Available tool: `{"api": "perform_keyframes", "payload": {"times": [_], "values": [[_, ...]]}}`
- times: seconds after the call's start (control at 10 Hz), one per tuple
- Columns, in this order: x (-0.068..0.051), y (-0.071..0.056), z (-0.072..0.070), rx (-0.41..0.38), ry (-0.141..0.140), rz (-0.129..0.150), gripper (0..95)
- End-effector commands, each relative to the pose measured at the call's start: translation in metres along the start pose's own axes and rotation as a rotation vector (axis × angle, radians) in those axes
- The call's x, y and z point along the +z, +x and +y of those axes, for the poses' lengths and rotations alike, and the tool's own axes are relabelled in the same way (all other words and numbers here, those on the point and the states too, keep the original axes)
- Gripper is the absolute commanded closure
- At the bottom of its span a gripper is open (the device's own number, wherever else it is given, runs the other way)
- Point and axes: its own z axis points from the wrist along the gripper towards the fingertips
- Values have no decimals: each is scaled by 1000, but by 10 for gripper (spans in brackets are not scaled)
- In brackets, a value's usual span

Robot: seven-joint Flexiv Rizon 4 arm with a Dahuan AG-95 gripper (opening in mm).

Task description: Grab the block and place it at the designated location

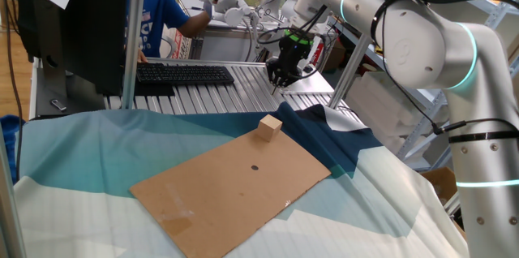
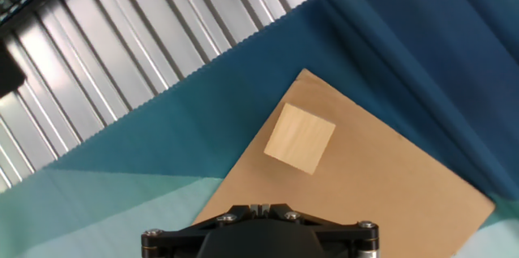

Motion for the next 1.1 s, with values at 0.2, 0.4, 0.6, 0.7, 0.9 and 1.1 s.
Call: {"api": "perform_keyframes", "payload": {"times": [0.2, 0.4, 0.6, 0.7, 0.9, 1.1], "values": [[0, 0, 0, -74, 8, -7, 950], [0, 0, 0, -59, 10, -3, 950], [1, 0, 0, -19, 9, -3, 950], [1, 0, 0, -13, 10, -3, 950], [0, 0, 0, 40, 13, 6, 950], [0, 0, 0, 59, 12, 8, 950]]}}
